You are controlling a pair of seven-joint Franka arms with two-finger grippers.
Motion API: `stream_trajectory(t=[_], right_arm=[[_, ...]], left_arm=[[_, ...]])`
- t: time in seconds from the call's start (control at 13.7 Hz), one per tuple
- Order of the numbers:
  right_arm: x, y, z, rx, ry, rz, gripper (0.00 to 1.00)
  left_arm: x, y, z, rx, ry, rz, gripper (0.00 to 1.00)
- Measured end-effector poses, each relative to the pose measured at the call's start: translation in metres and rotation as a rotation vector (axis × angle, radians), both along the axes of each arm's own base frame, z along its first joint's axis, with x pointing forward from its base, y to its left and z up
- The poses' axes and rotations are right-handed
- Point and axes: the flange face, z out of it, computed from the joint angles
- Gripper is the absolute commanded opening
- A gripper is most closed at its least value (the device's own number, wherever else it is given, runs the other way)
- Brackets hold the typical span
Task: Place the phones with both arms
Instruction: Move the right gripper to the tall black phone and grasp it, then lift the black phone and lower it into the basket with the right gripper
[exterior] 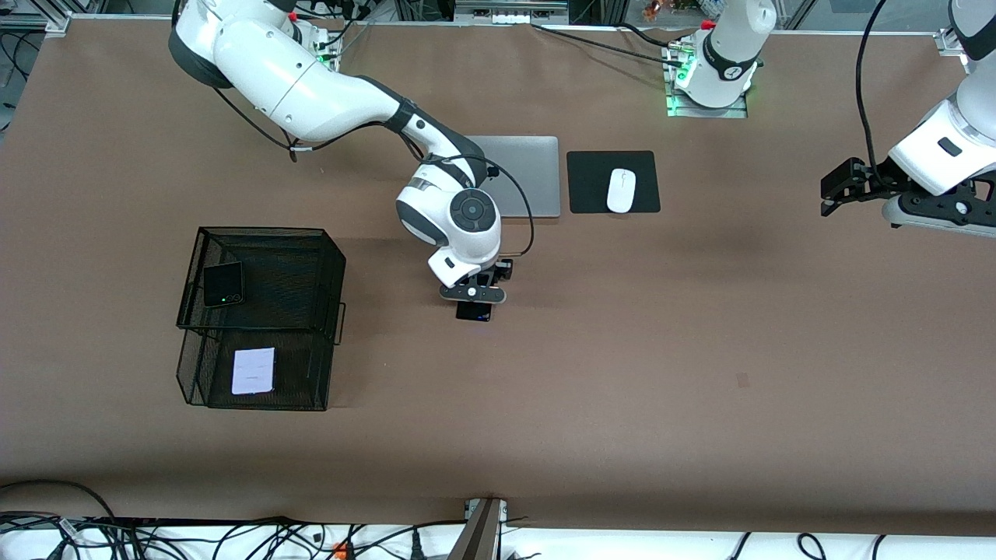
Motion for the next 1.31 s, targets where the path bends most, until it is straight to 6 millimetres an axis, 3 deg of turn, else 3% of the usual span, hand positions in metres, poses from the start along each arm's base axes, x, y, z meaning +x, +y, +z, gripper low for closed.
stream_trajectory(t=[0.22, 0.44, 0.8, 0.95, 1.09, 1.31], right_arm=[[0.007, -0.002, 0.015, -0.027, 0.013, -0.011, 0.12], [0.011, 0.011, 0.058, -0.034, 0.025, -0.019, 0.12], [0.009, 0.021, 0.175, -0.040, 0.037, -0.024, 0.12], [0.012, 0.006, 0.222, -0.065, 0.036, -0.009, 0.12], [0.020, -0.020, 0.253, -0.085, 0.062, 0.021, 0.12], [0.055, -0.089, 0.282, -0.086, 0.110, 0.060, 0.13]], left_arm=[[0.000, 0.000, 0.000, 0.000, 0.000, 0.000, 1.00], [0.000, 0.000, 0.000, 0.000, 0.000, 0.000, 1.00], [0.000, 0.000, 0.000, 0.000, 0.000, 0.000, 1.00], [0.000, 0.000, 0.000, 0.000, 0.000, 0.000, 1.00], [0.000, 0.000, 0.000, 0.000, 0.000, 0.000, 1.00], [0.000, 0.000, 0.000, 0.000, 0.000, 0.000, 1.00]])
